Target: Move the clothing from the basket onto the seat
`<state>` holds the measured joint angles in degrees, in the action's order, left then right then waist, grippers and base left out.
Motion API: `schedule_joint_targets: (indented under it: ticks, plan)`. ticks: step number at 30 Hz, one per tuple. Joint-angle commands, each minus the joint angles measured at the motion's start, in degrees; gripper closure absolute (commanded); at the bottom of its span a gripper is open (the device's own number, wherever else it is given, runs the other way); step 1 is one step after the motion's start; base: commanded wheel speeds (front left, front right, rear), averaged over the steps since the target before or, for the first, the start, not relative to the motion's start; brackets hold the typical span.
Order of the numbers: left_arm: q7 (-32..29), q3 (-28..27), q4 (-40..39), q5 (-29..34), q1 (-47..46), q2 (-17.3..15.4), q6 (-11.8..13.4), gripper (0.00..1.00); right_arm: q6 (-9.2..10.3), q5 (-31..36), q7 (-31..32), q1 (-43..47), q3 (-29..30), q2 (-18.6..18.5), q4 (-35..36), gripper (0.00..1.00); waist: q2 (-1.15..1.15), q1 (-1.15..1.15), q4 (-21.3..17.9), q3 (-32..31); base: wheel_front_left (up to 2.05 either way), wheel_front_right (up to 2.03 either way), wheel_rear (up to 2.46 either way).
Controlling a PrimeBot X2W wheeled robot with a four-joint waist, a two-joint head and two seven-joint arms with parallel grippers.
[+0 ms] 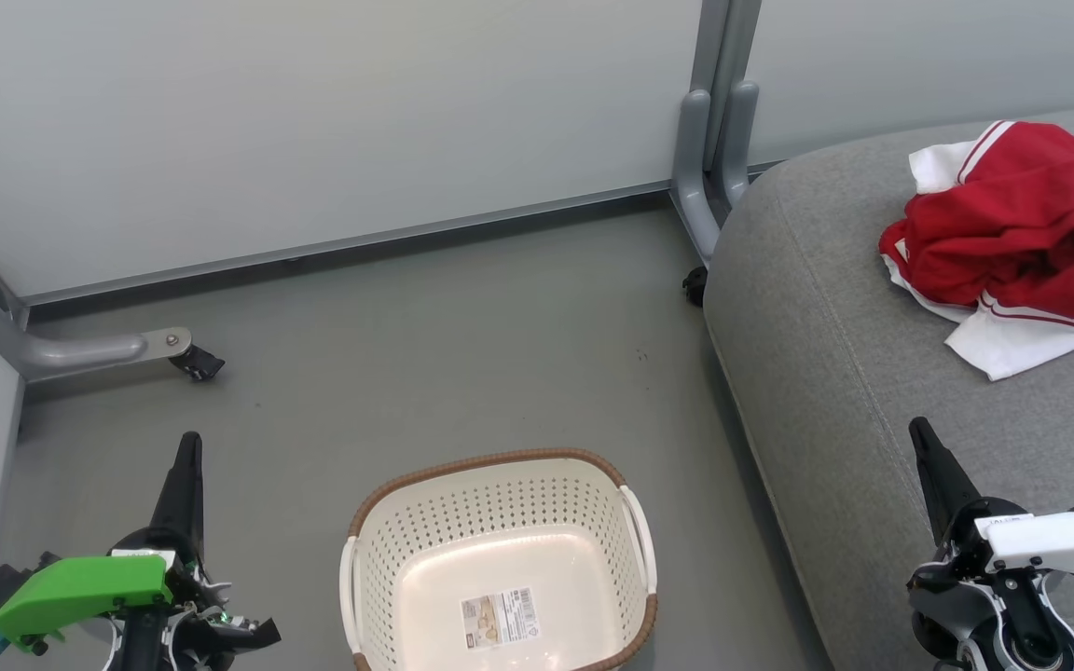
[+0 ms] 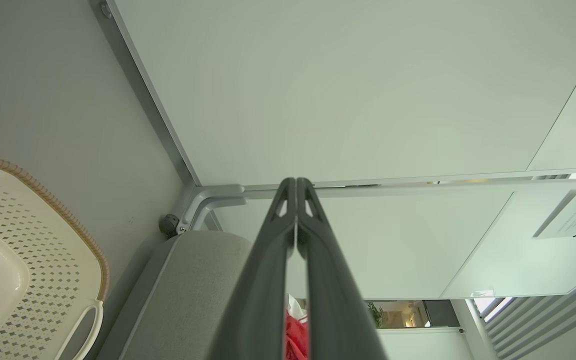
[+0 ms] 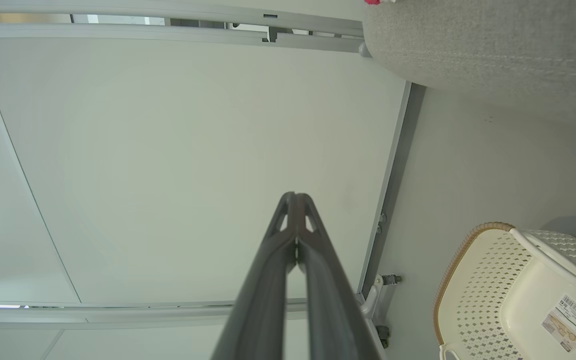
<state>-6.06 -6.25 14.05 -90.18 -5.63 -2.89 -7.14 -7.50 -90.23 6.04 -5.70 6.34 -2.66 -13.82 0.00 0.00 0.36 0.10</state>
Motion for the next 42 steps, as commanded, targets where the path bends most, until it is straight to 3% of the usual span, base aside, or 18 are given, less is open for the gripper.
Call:
schedule_joint_targets:
  ticks: [1, 42]
  plan:
    - [-0.44, -0.33, 0.03, -1.25, -0.94, 0.01, -0.54, 1.0, 0.02, -1.23, 0.45, -0.71, 0.25, -0.37, -0.2, 1.0, 0.0, 0.0, -0.11, 0.03, 0.0, 0.0, 0.0]
    - [-0.69, -0.43, 0.03, -2.31, -0.92, -0.01, -0.5, 1.0, 0.02, -2.3, 0.69, -0.8, 0.27, -0.37, -0.32, 1.0, 0.0, 0.0, -0.36, 0.07, 0.0, 0.0, 0.0]
